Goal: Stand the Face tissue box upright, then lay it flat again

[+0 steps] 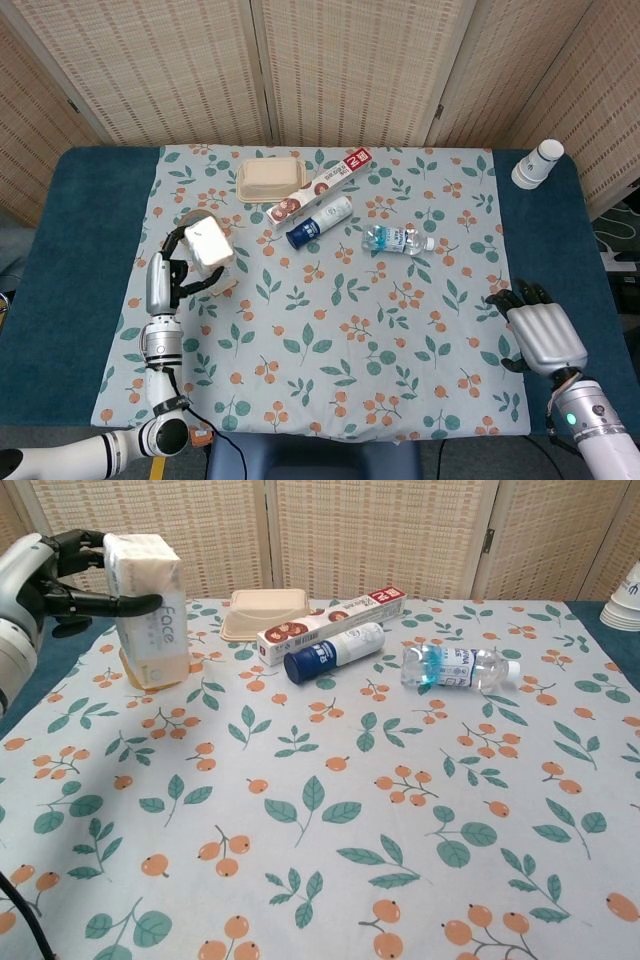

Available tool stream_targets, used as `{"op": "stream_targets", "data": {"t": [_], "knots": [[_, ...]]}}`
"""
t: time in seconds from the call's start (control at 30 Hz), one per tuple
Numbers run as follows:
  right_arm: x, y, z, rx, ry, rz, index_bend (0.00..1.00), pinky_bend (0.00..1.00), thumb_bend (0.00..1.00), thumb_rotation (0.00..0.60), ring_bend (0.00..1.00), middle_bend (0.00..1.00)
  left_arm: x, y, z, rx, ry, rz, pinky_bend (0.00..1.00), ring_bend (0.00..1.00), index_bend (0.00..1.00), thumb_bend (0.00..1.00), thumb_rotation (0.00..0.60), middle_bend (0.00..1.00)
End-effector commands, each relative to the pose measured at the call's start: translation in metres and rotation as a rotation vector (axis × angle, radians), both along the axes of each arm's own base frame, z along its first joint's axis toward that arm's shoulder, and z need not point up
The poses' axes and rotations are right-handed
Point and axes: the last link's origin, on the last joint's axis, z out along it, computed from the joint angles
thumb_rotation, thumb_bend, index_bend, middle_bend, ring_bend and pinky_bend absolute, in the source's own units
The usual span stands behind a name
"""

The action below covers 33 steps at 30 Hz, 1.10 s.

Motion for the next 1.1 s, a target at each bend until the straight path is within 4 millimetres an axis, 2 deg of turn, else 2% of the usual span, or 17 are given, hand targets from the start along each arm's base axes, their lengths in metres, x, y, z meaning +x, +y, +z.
{"op": "stream_targets", "data": {"t": [0.03,0.4,0.83,1.1], "knots": [[-0.001,-0.001,-0.001,0.002,0.004,-0.003,0.24,0.10,0.07,0.600,0.04,0.19,-0.011,-0.003,-0.008,-0.016,0.000,0.034,1.00,1.00,0.44,0.24,0.600,0.56],[-0.005,-0.005,-0.005,0.005,0.015,-0.017,0.24,0.10,0.07,0.600,0.04,0.19,-0.028,-0.008,-0.024,-0.029,-0.011,0.067,1.00,1.00,0.43,0.24,0.600,0.55],[-0.007,-0.006,-0.007,0.001,0.022,-0.025,0.24,0.10,0.07,0.600,0.04,0.19,-0.019,-0.018,-0.049,-0.073,-0.076,0.054,1.00,1.00,0.43,0.24,0.600,0.54],[-0.011,-0.008,-0.008,-0.002,0.032,-0.036,0.24,0.10,0.07,0.600,0.04,0.19,-0.029,-0.020,-0.056,-0.076,-0.077,0.057,1.00,1.00,0.41,0.24,0.600,0.52]]}}
